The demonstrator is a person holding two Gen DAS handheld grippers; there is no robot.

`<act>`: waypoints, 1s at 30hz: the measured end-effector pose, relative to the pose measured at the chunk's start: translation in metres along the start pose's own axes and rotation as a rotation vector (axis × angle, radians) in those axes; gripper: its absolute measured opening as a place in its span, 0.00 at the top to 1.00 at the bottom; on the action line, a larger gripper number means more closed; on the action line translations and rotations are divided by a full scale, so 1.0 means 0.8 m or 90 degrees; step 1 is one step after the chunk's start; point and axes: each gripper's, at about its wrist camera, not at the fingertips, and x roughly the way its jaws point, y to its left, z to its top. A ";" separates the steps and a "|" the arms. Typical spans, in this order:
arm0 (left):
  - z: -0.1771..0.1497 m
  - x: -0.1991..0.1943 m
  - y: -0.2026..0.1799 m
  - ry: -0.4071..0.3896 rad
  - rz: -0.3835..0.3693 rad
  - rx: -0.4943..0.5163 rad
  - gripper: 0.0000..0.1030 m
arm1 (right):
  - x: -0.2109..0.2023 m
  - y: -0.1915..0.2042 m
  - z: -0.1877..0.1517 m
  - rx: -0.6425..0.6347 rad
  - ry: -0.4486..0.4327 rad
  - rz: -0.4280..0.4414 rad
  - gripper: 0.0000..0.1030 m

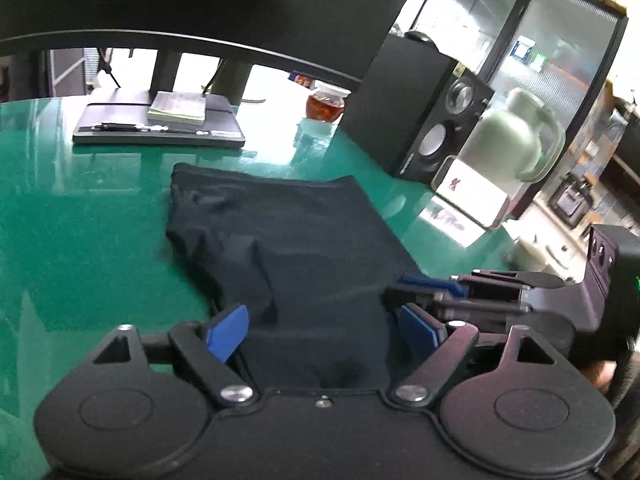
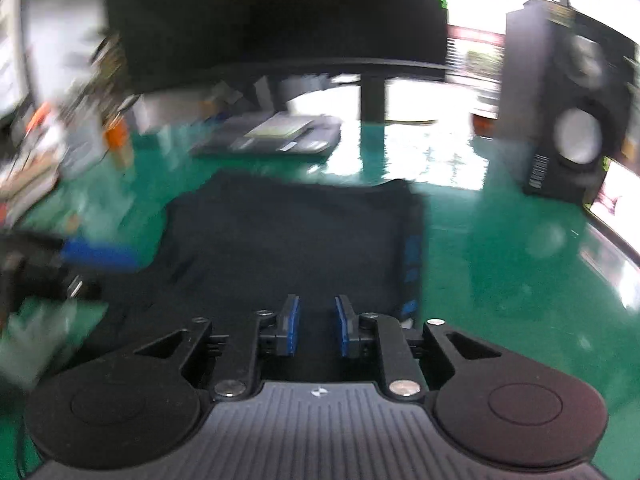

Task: Fold clothes

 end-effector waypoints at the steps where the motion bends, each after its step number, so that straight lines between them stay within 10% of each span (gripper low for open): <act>1: -0.003 0.000 0.002 -0.001 0.002 -0.004 0.20 | 0.001 0.000 -0.001 -0.013 -0.002 -0.013 0.56; 2: -0.005 0.000 0.003 -0.001 0.005 -0.008 0.19 | 0.002 0.001 -0.002 -0.027 -0.003 -0.026 0.41; 3: -0.008 0.000 0.006 -0.004 0.011 -0.010 0.18 | 0.003 0.001 -0.003 -0.040 -0.005 -0.038 0.02; 30: -0.022 0.003 0.030 -0.066 -0.024 -0.017 0.01 | 0.001 -0.021 -0.016 0.056 0.017 -0.045 0.00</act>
